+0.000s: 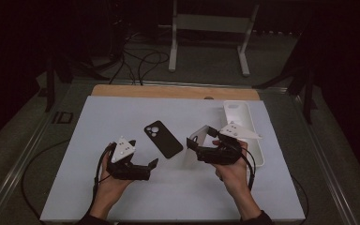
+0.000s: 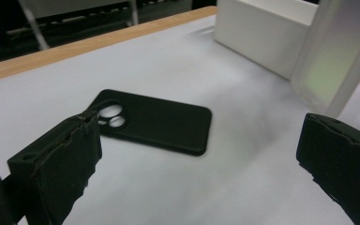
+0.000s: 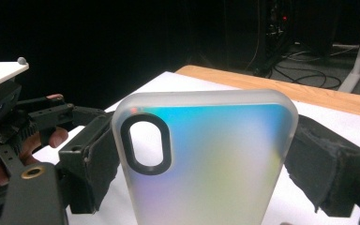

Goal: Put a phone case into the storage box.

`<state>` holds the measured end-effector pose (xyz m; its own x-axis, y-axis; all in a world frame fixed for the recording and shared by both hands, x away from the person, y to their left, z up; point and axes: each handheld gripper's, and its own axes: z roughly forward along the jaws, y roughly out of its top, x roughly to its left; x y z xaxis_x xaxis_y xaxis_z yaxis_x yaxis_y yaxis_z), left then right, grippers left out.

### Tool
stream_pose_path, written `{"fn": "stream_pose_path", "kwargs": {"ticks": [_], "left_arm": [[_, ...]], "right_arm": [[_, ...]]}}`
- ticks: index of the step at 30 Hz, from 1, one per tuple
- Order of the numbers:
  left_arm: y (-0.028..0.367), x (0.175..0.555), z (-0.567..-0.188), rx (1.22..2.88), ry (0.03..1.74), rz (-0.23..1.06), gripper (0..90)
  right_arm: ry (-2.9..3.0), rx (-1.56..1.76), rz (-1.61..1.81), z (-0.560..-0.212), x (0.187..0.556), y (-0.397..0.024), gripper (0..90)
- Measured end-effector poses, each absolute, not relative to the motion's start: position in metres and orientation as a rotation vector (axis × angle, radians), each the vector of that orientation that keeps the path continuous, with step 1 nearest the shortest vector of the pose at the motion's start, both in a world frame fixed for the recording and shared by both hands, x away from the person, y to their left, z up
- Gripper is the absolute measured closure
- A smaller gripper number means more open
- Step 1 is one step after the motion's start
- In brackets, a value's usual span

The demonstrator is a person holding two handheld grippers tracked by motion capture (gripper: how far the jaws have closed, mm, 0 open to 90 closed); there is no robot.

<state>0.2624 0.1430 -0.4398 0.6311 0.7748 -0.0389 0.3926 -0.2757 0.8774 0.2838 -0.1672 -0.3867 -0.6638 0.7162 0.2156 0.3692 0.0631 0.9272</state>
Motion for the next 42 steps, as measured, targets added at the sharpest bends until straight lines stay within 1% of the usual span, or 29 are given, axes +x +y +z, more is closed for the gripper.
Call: {"fn": "stream_pose_path", "kwargs": {"ticks": [12,30,37,42], "left_arm": [[0.173,0.258,-0.452,1.866,0.991,0.531,0.4],[0.209,0.245,-0.472,1.833,1.058,0.579,0.2],[0.222,0.236,-0.477,1.807,1.059,0.584,0.2],[0.227,0.231,-0.481,1.826,1.052,0.595,0.0]], "right_arm": [[2.040,1.079,1.597,-0.384,0.289,-0.172,16.6],[2.023,1.073,1.563,-0.378,0.294,-0.180,16.5],[2.018,1.079,1.559,-0.378,0.295,-0.182,16.5],[2.017,1.067,1.553,-0.375,0.297,-0.183,16.5]]}}
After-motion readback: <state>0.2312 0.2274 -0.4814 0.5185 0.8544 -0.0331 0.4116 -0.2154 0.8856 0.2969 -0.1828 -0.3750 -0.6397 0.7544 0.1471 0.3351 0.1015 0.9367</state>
